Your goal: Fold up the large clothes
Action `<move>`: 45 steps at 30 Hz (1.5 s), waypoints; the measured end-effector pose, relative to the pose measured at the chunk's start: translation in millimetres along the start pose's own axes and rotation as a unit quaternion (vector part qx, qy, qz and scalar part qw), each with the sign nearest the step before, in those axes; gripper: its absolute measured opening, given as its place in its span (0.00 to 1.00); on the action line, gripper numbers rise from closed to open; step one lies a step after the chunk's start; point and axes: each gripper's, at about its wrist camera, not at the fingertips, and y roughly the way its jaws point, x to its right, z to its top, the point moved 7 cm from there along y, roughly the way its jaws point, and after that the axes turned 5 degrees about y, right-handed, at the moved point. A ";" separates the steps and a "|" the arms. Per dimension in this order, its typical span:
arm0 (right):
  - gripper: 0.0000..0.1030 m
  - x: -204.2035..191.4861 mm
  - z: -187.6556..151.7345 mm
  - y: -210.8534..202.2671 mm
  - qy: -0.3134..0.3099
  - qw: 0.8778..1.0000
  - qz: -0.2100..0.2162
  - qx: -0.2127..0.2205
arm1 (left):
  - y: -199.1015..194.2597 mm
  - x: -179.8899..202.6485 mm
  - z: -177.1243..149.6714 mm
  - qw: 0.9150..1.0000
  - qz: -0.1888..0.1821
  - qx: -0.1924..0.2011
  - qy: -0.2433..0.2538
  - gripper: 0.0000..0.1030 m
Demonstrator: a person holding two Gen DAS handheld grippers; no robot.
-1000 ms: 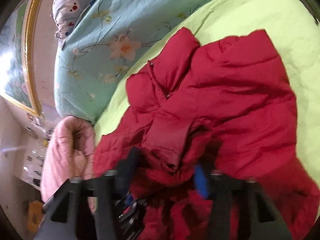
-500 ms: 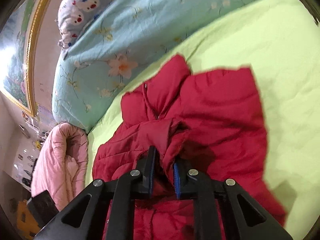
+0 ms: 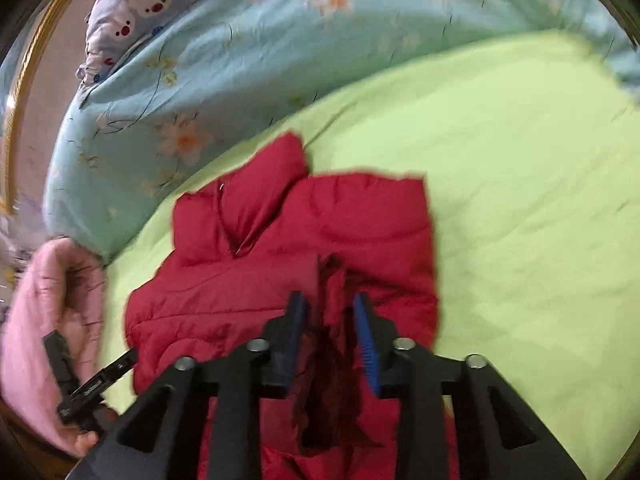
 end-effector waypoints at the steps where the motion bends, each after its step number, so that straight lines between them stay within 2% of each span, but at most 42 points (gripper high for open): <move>1: 0.30 -10.2 2.9 -13.5 -0.011 1.000 -0.002 0.027 | 0.2 2.4 -0.2 1.000 0.001 0.001 0.005 0.78; 3: 0.31 -37.8 -2.9 -27.2 -0.031 0.998 0.027 0.046 | 1.3 3.2 -1.0 1.000 0.005 0.001 0.007 0.78; 6: 0.30 -87.0 -32.7 -13.5 -0.088 0.994 0.065 0.008 | 2.8 1.8 -0.2 1.000 0.003 -0.001 0.003 0.78; 9: 0.28 -112.3 -57.0 17.7 -0.140 0.989 0.043 -0.016 | 2.7 3.3 -0.7 1.000 0.005 -0.004 0.008 0.78; 13: 0.27 -85.8 -68.2 61.6 -0.149 0.987 -0.039 -0.051 | 3.6 4.0 -2.9 1.000 0.006 -0.009 0.021 0.78; 14: 0.24 -79.8 -69.0 66.8 -0.146 0.987 -0.045 -0.058 | 5.9 4.5 -3.6 1.000 0.008 -0.011 0.025 0.78; 16: 0.23 -66.6 -71.8 76.2 -0.125 0.988 -0.036 -0.081 | 13.6 5.7 -5.9 0.999 0.017 -0.018 0.029 0.78; 19: 0.22 -56.9 -75.3 85.0 -0.122 0.988 -0.035 -0.087 | 22.3 5.5 -11.0 0.999 0.027 -0.025 0.032 0.78; 22: 0.18 -50.5 -76.9 92.7 -0.102 0.990 -0.025 -0.093 | 27.1 2.9 -12.2 0.999 0.022 -0.035 0.026 0.78; 25: 0.16 -45.4 -76.5 94.1 -0.092 0.991 -0.018 -0.095 | 30.9 -0.2 -11.4 0.999 0.012 -0.044 0.015 0.78; 33: 0.15 -45.2 -70.8 79.0 -0.073 0.992 -0.009 -0.104 | 35.8 -1.8 -10.6 0.998 0.023 -0.055 0.011 0.80; 34: 0.20 -48.1 -68.5 71.1 -0.069 0.993 -0.004 -0.098 | 36.0 -1.5 -10.3 0.998 0.022 -0.055 0.011 0.80; 36: 0.21 -49.2 -65.3 46.6 -0.081 0.994 -0.013 -0.069 | 36.7 -1.4 -10.2 0.998 0.022 -0.055 0.012 0.80; 38: 0.35 -48.3 -66.4 36.3 -0.100 0.993 -0.024 -0.056 | 36.8 -1.6 -10.8 0.998 0.025 -0.056 0.010 0.80; 41: 0.35 -36.3 -74.1 54.8 -0.101 0.990 -0.034 -0.092 | 37.4 -1.7 -12.4 0.998 0.030 -0.059 0.009 0.80; 45: 0.35 -35.0 -70.7 64.4 -0.089 0.992 -0.027 -0.090 | 28.8 -1.4 -11.6 0.997 0.037 -0.063 0.011 0.80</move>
